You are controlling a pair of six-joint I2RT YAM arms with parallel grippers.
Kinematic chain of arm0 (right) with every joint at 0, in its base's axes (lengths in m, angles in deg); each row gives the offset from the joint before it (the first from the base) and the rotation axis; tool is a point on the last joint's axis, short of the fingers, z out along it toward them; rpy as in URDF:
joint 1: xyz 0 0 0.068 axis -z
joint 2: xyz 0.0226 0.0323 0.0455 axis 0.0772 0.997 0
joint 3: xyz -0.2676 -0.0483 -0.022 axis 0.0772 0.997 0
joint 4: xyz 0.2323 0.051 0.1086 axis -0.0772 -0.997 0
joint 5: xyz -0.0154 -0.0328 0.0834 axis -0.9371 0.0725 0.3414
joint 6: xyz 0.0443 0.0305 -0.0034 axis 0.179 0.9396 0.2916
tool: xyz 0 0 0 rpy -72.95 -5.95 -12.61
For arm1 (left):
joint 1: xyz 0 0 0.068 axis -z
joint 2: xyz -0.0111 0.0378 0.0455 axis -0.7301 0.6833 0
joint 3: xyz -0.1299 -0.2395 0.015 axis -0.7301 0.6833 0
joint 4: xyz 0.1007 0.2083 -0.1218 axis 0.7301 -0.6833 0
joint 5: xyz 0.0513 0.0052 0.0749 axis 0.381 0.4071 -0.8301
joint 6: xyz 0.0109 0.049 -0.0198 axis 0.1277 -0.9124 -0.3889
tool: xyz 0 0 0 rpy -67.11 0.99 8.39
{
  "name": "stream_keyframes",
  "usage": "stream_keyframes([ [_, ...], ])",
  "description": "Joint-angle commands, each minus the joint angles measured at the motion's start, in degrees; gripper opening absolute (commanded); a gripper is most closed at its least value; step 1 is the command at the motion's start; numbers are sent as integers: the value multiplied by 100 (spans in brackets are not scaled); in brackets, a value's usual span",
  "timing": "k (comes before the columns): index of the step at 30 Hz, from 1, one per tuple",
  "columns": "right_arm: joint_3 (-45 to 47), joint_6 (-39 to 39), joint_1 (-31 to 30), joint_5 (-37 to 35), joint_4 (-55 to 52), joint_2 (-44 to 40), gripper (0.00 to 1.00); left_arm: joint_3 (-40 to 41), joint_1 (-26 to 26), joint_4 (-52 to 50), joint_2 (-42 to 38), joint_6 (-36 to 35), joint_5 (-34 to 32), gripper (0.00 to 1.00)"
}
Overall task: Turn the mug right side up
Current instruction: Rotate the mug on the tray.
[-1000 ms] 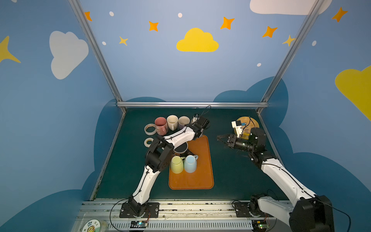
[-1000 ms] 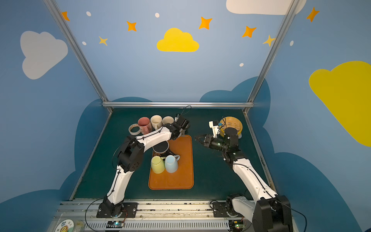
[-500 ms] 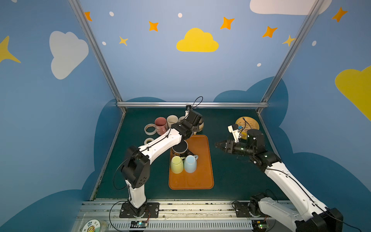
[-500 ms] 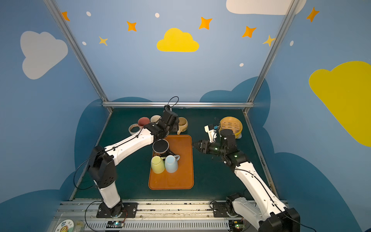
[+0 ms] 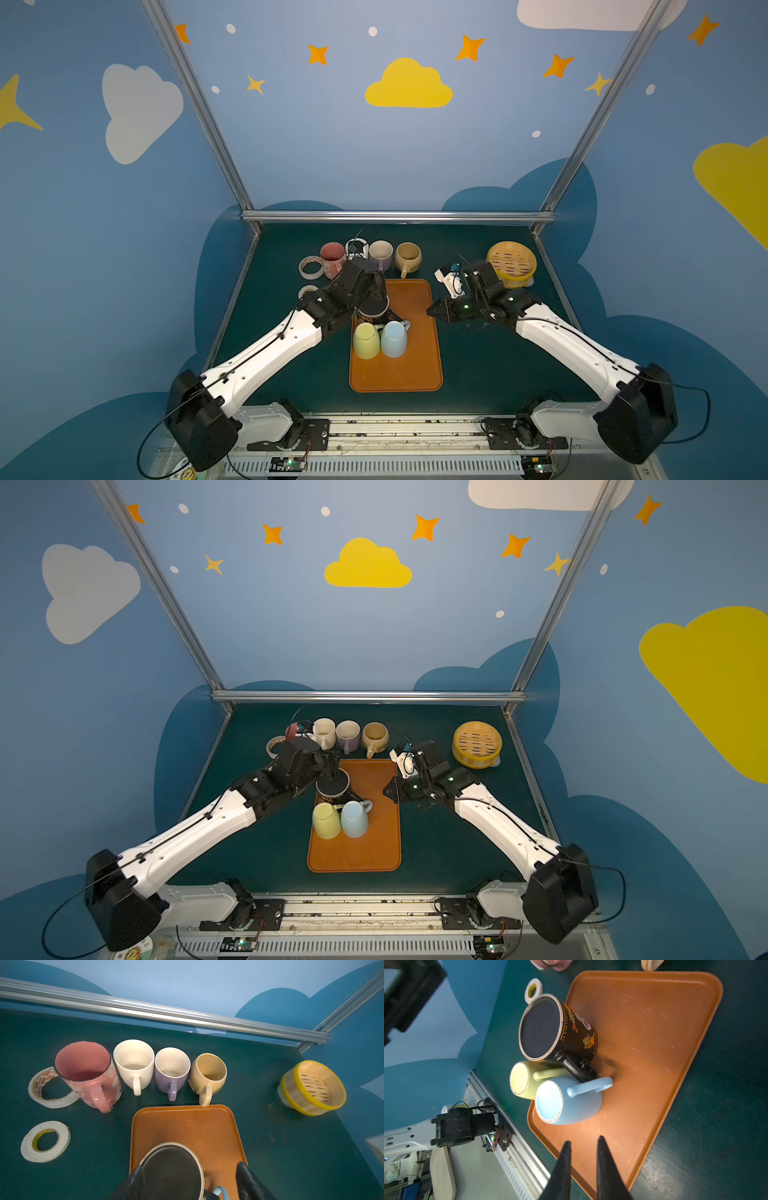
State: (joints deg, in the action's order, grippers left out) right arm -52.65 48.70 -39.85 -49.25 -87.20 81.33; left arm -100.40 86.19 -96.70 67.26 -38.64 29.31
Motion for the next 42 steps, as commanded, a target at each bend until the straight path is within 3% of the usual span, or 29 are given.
stream_keyframes([
  [1, -454, -294, -177, -300, -238, 505, 9, 503, 0, -194, -585, 76, 180, 70],
  [13, -1638, -572, -526, -501, -333, 2320, 2, 1466, -26, -978, -2249, 319, 224, 78],
  [19, -1835, -584, -580, -500, -297, 2804, 0, 1623, -24, -1212, -2557, 412, 247, 100],
  [24, -1948, -593, -580, -545, -285, 3086, 0, 1754, -26, -1275, -2770, 503, 336, 100],
  [31, -1897, -695, -666, -514, -350, 3214, 0, 1860, -31, -1341, -2893, 566, 363, 100],
  [42, -1060, -606, -837, -553, -226, 2514, 0, 1874, -20, -1257, -2744, 555, 525, 100],
])
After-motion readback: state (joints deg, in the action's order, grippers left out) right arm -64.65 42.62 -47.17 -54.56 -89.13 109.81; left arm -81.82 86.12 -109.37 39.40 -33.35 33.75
